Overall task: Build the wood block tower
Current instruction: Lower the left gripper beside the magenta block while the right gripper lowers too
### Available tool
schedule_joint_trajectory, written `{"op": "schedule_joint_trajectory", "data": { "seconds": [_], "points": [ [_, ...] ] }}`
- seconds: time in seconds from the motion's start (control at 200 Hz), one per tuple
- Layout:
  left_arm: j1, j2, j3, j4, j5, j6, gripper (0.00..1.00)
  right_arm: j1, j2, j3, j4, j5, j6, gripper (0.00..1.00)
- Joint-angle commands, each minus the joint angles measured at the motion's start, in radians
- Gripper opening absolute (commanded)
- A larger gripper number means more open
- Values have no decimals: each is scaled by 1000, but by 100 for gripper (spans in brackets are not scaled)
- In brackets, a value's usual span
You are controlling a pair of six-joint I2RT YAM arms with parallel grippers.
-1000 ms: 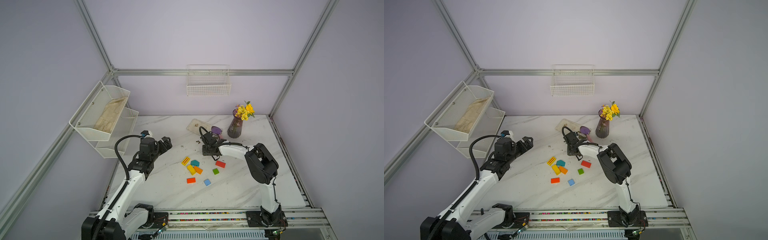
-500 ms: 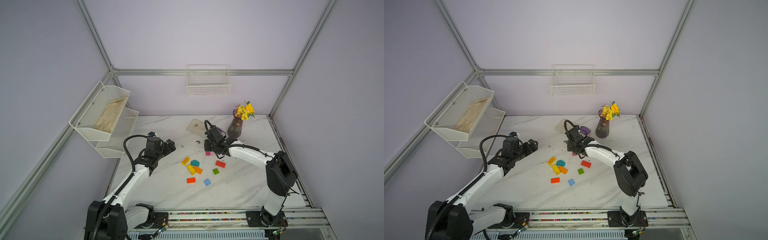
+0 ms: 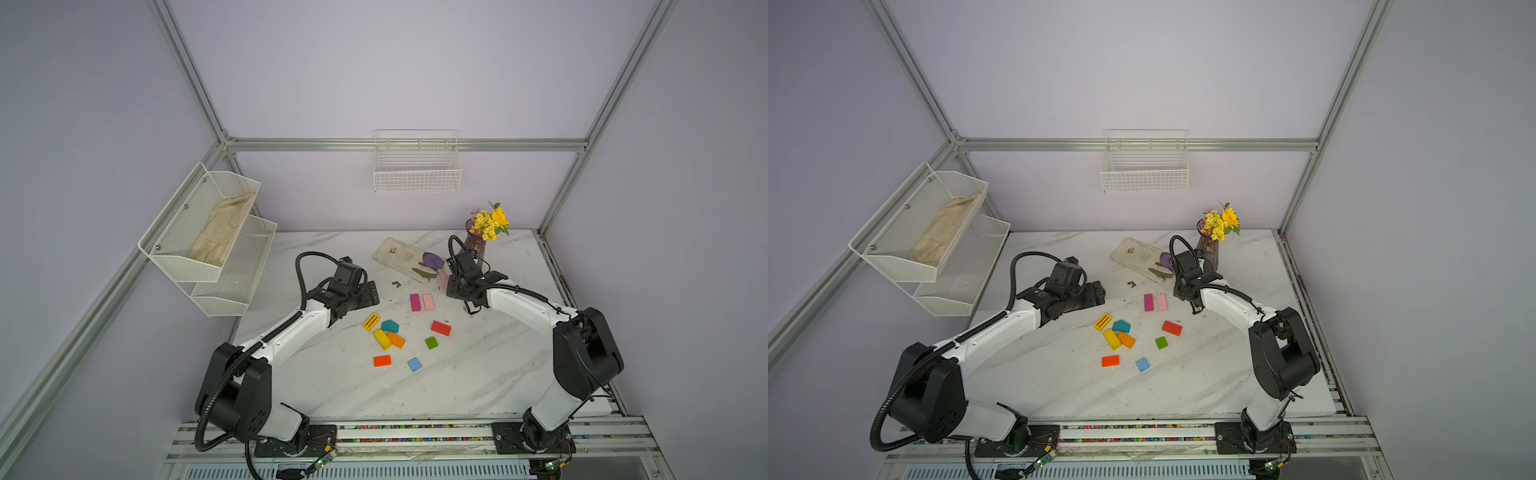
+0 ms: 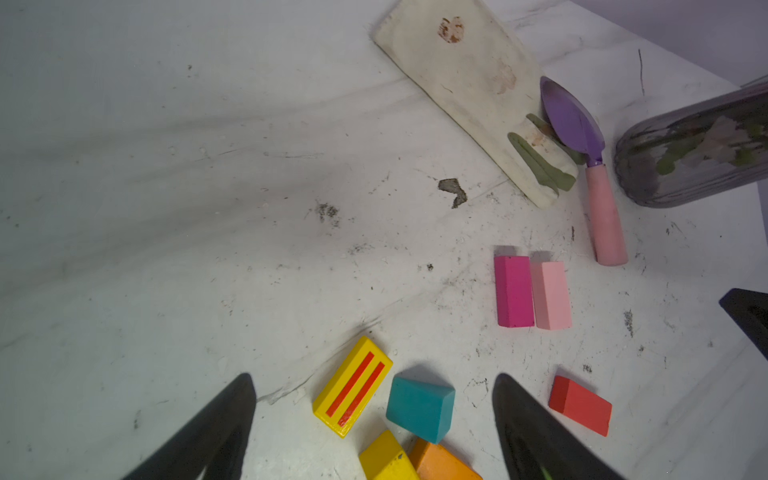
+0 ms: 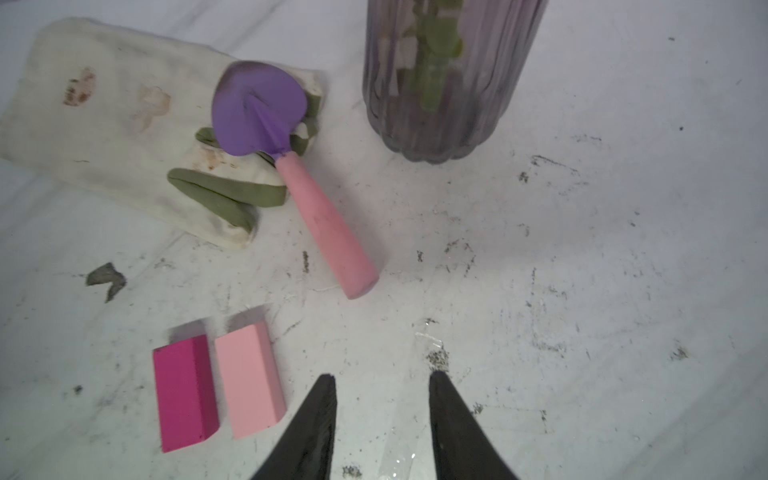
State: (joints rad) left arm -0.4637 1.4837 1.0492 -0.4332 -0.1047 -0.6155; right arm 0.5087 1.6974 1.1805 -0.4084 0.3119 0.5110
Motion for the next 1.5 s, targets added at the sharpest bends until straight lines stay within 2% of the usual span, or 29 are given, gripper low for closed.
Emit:
{"op": "schedule_joint_trajectory", "data": {
  "seconds": [0.0,0.21,0.455,0.68,0.995,1.14,1.22,1.495],
  "points": [
    [-57,43,140,-57,-79,76,87,13,51,-3,16,33,3,41],
    [-120,148,244,-125,-93,121,86,13,58,-17,48,51,-23,41],
    [-125,294,338,-179,-5,139,83,8,169,8,63,-45,-21,37],
    [-126,448,430,-217,108,158,73,8,221,17,73,-134,-22,29],
    [-124,575,550,-315,66,190,62,7,248,40,65,-173,-34,26],
    [-121,619,586,-332,90,211,45,7,260,51,65,-198,-43,25],
    [-119,630,595,-332,74,216,39,7,263,52,65,-206,-46,25],
    [-119,665,613,-324,116,229,34,13,289,65,71,-240,-54,24]
  ]
}}
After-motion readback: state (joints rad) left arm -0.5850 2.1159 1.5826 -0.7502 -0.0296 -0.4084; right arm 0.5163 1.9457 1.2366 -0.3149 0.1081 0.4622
